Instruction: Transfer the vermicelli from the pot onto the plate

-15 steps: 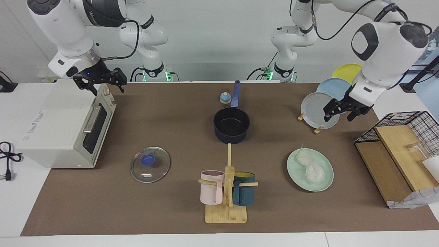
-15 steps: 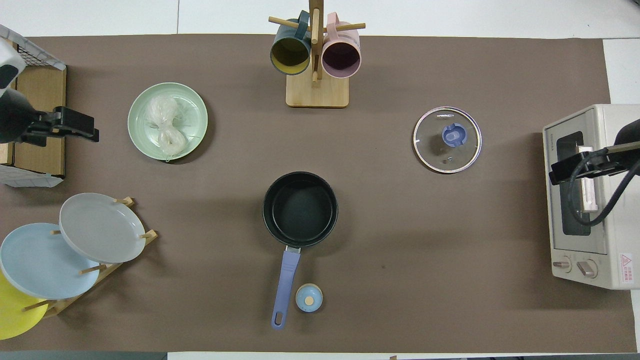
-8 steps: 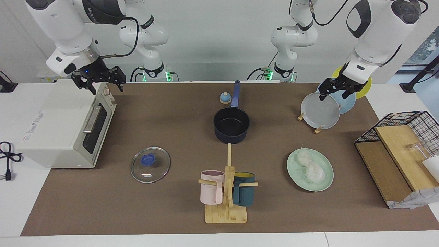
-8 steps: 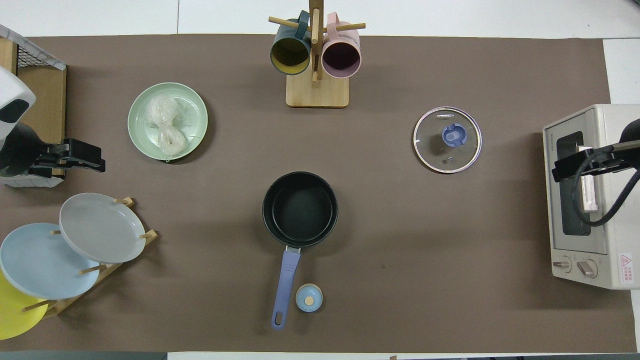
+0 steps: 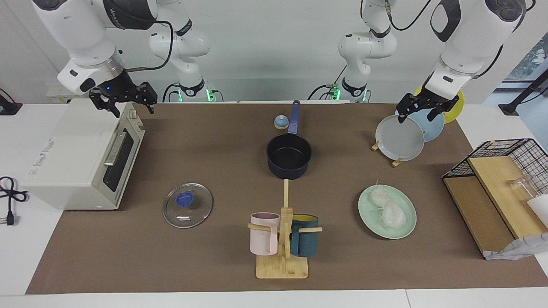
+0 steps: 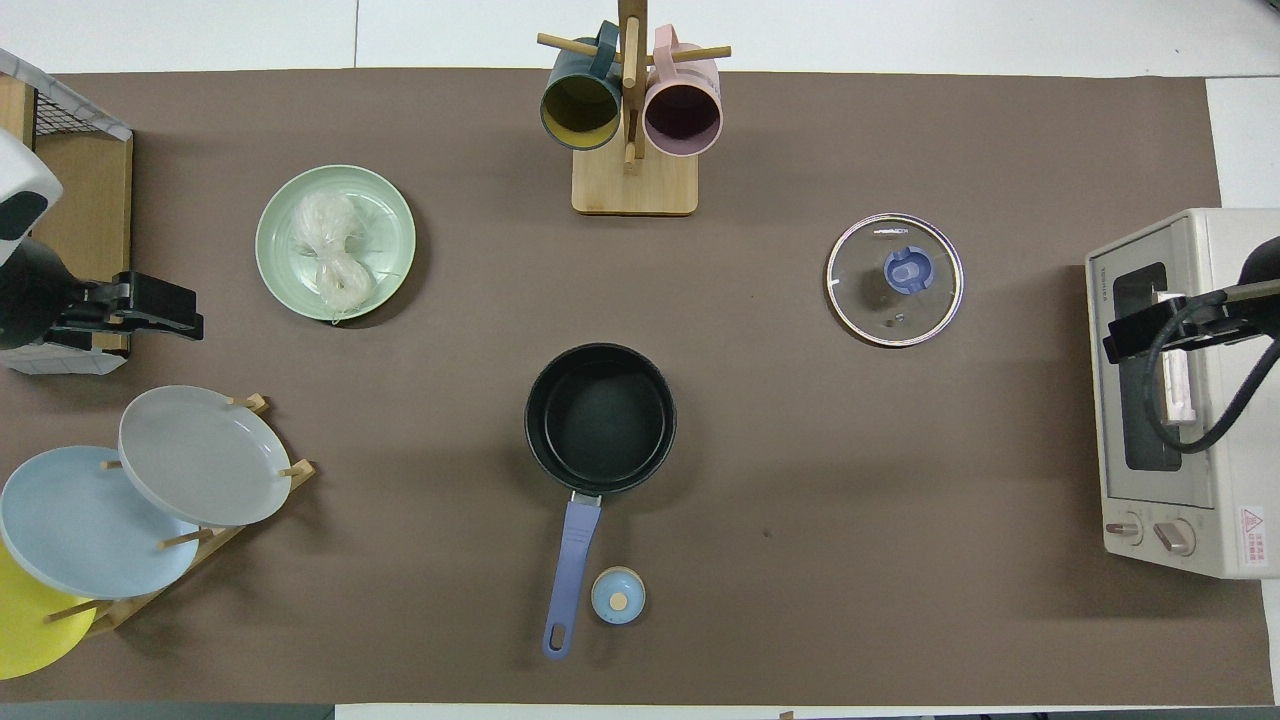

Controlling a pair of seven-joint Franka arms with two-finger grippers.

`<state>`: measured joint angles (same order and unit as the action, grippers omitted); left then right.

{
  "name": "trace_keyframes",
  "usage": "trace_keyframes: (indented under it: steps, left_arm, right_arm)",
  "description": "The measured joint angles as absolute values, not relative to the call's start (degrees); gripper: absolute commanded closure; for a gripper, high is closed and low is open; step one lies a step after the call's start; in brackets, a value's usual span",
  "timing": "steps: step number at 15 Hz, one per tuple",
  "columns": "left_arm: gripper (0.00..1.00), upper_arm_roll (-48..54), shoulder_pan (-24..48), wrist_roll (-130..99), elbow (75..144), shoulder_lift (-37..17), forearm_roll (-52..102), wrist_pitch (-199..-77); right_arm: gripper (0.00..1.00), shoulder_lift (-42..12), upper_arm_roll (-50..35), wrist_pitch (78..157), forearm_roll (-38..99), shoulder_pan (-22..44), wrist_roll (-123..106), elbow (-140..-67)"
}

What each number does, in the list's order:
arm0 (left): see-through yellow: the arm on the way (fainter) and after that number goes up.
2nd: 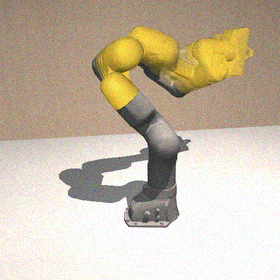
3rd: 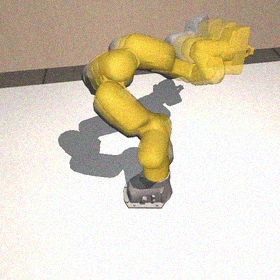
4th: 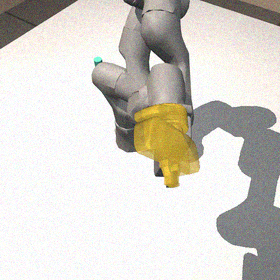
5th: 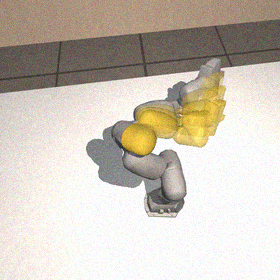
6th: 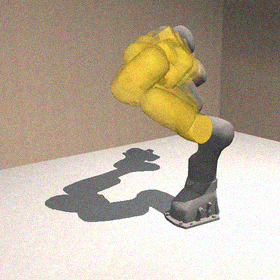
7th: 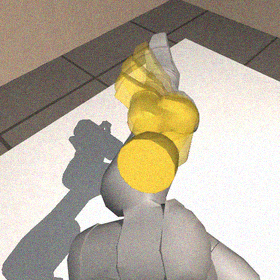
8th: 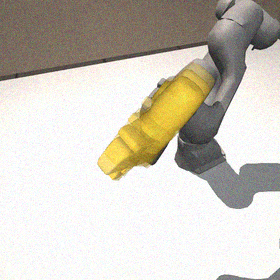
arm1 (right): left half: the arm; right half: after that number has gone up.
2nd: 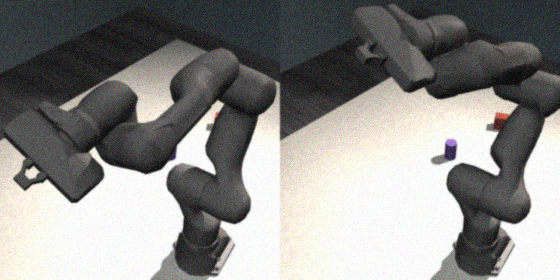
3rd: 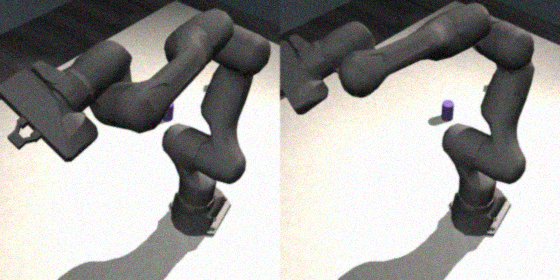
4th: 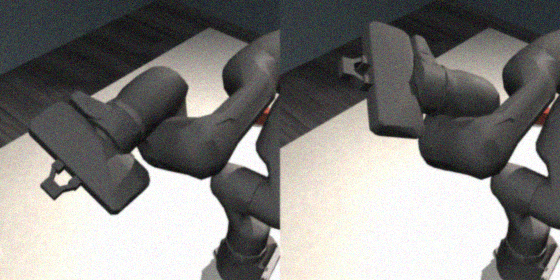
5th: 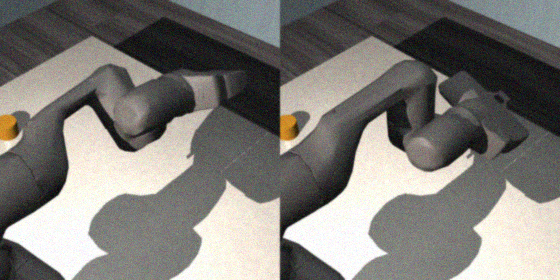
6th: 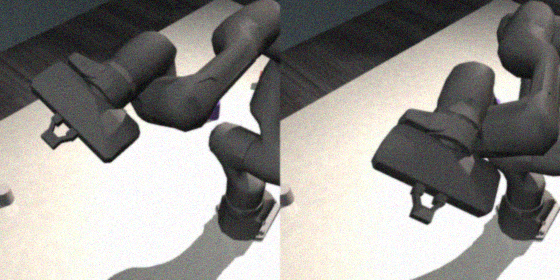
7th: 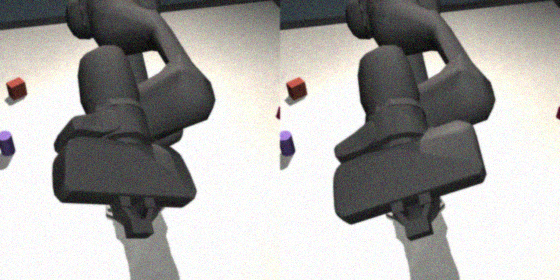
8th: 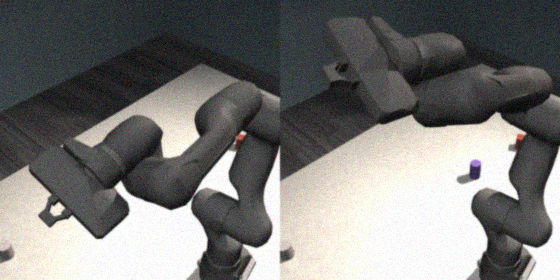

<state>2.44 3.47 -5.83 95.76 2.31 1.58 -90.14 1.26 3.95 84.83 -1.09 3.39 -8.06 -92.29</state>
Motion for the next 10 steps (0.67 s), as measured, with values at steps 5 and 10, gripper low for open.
trace_keyframes:
  steps: [5,10]
  left_arm:
    - [0.00,2.68,3.23,-5.83,95.77,2.29,1.58,-89.42]
    - [0.00,4.30,1.73,-5.87,95.76,2.27,1.58,-89.40]
  right_arm:
    - [0.00,1.26,3.86,84.83,-1.09,3.39,-8.06,-92.29]
    - [0.00,1.26,3.79,84.83,-1.09,3.39,-8.06,-92.29]
